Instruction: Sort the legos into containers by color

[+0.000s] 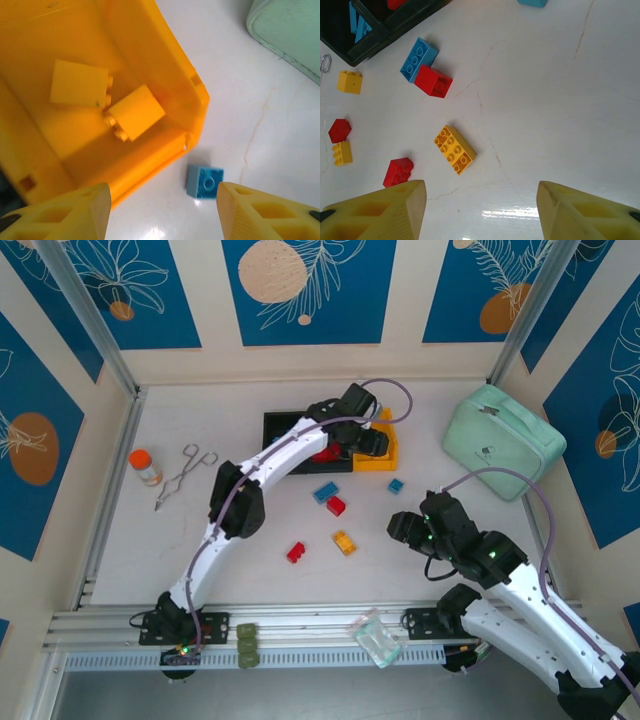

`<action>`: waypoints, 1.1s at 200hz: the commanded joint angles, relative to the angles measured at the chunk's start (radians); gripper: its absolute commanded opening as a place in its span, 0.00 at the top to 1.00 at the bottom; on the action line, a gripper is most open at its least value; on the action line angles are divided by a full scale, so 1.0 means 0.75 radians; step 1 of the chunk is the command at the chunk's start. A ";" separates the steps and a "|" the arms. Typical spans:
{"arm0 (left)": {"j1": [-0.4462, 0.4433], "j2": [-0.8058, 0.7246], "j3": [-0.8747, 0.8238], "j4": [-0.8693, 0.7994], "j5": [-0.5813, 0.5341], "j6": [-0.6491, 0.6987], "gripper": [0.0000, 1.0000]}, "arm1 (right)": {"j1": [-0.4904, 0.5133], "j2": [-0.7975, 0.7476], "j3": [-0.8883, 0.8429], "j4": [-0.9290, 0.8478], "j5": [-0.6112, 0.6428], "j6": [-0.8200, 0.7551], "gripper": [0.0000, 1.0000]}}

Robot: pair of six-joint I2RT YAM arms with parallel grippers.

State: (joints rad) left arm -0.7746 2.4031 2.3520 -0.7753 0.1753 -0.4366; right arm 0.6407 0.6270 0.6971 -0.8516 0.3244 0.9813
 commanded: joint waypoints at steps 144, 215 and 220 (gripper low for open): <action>0.146 -1.267 -1.531 0.299 -0.260 -0.036 0.41 | 0.274 0.364 0.047 0.464 -0.139 -0.241 0.33; 0.340 -1.654 -1.901 0.095 -0.375 -0.134 0.36 | 0.440 0.646 0.204 0.690 -0.205 -0.478 0.31; 0.350 -1.669 -1.916 0.076 -0.392 -0.141 0.36 | 0.447 0.665 0.219 0.693 -0.209 -0.488 0.31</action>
State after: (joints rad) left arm -0.5491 1.2110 0.9680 -0.6224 -0.0555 -0.5003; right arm 0.9524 1.0794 0.7967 -0.4004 0.2077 0.7029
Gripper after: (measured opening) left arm 0.631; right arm 0.686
